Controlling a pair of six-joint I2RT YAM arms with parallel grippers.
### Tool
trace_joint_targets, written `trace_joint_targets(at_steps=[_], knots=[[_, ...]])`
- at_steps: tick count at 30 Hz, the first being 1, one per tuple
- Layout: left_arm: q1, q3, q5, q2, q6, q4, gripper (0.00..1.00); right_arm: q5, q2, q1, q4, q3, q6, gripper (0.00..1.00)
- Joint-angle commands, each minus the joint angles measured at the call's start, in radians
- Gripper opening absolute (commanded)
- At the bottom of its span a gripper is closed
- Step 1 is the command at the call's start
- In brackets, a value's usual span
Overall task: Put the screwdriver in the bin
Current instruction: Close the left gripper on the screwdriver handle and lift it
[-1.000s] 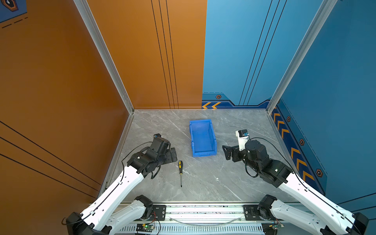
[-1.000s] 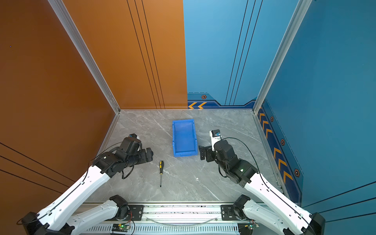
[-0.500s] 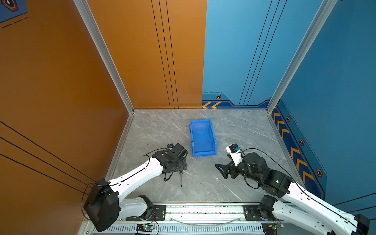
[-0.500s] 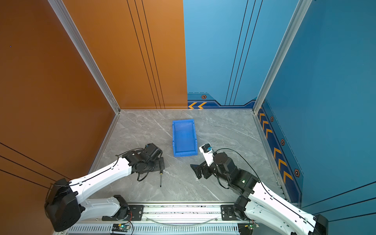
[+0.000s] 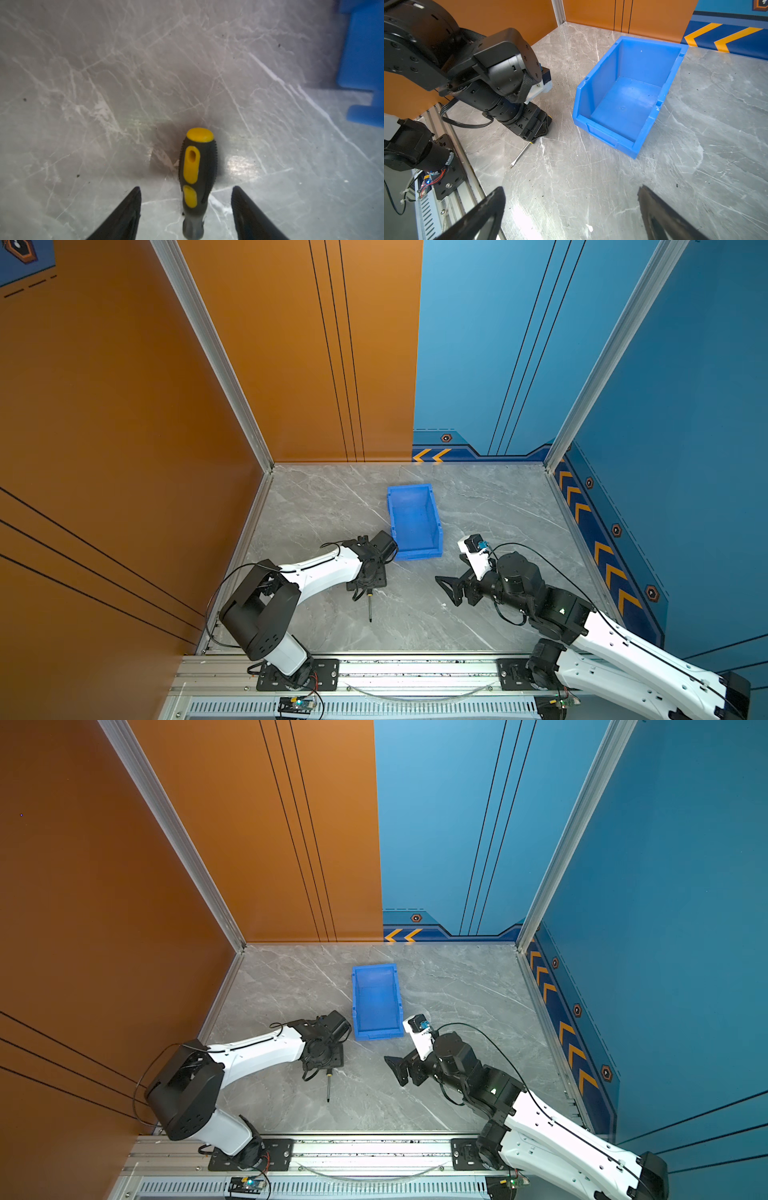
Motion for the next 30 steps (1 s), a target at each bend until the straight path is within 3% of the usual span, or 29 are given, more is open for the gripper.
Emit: trace_joint_targets(at_steps=[1, 14, 18, 22, 30], knots=[[0.010, 0.036, -0.019, 0.028, 0.020, 0.004, 0.64, 0.014, 0.012, 0.005, 0.026, 0.011, -0.024, 1.00], [0.021, 0.016, -0.027, 0.090, 0.044, 0.037, 0.37, 0.063, -0.051, 0.006, 0.001, -0.015, -0.015, 1.00], [0.021, 0.007, -0.020, 0.084, 0.046, 0.036, 0.22, 0.087, -0.075, 0.006, -0.002, -0.020, -0.004, 1.00], [0.021, 0.008, -0.014, 0.054, 0.058, 0.028, 0.13, 0.109, -0.068, -0.001, -0.004, -0.015, -0.008, 1.00], [-0.045, 0.156, -0.128, -0.075, 0.116, -0.128, 0.09, 0.134, -0.031, -0.038, 0.023, 0.003, -0.004, 1.00]])
